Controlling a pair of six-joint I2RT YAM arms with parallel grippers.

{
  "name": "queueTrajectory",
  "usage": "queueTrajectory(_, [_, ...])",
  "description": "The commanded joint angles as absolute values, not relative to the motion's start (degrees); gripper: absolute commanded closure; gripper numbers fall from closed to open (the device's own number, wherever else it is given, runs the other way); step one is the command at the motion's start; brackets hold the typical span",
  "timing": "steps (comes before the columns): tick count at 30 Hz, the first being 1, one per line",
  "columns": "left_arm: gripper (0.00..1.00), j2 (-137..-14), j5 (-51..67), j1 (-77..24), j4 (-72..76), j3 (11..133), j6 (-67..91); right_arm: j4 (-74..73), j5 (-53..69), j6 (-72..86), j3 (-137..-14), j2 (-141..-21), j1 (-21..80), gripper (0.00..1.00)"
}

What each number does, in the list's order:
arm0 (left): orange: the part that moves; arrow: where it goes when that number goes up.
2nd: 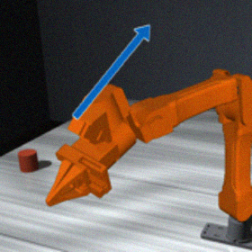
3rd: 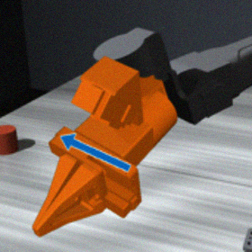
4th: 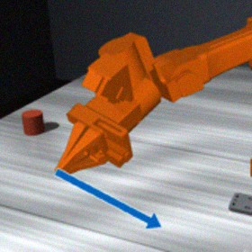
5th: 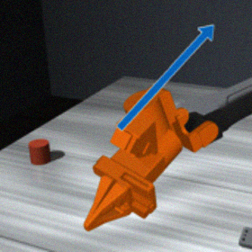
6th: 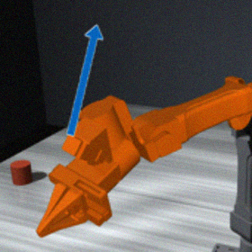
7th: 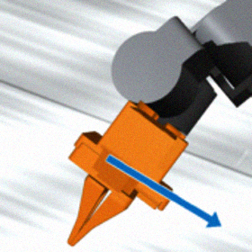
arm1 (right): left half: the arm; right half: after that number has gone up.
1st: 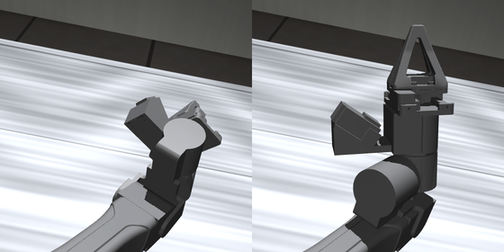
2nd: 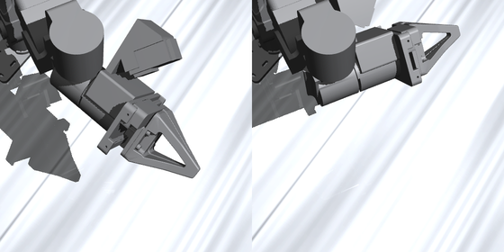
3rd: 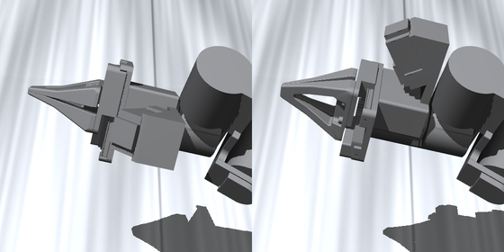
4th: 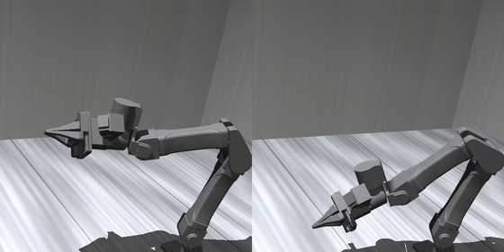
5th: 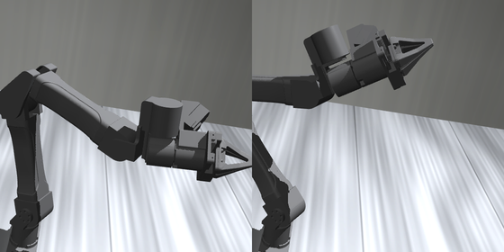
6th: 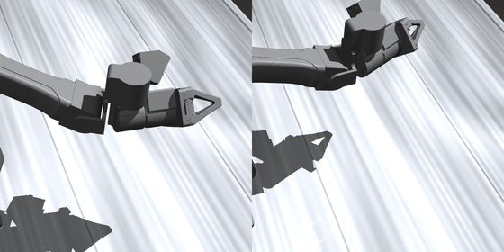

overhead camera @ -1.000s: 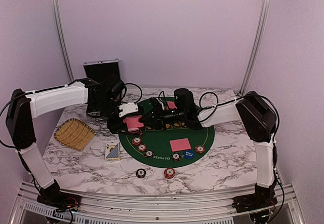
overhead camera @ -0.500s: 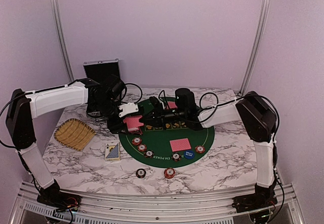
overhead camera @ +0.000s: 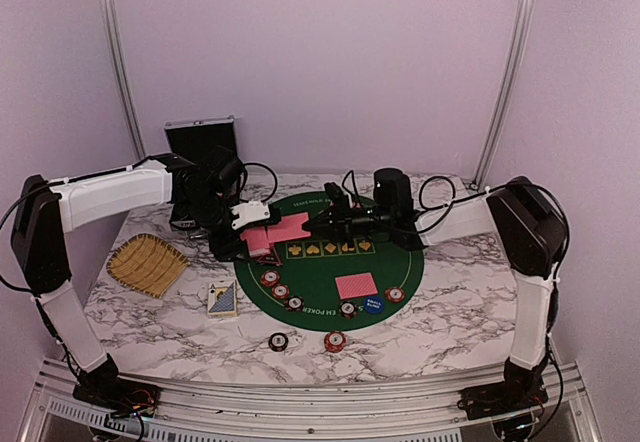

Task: Distribute texas hold em gaming equipment

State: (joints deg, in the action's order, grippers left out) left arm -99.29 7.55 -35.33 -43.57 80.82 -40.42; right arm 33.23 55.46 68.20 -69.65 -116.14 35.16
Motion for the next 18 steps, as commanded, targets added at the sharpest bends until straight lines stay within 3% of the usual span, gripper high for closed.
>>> queueTrajectory(1, [1.00,-96.20,7.60,-34.01,-43.76,79.96,-41.14,31.76,56.09,65.56,-69.42,-113.45,32.64,1.00])
queueTrajectory(18, [1.00,-92.40,8.69,-31.99,-44.09,76.59,-41.36,24.14,54.83,63.02,-83.87,-124.97,31.57,1.00])
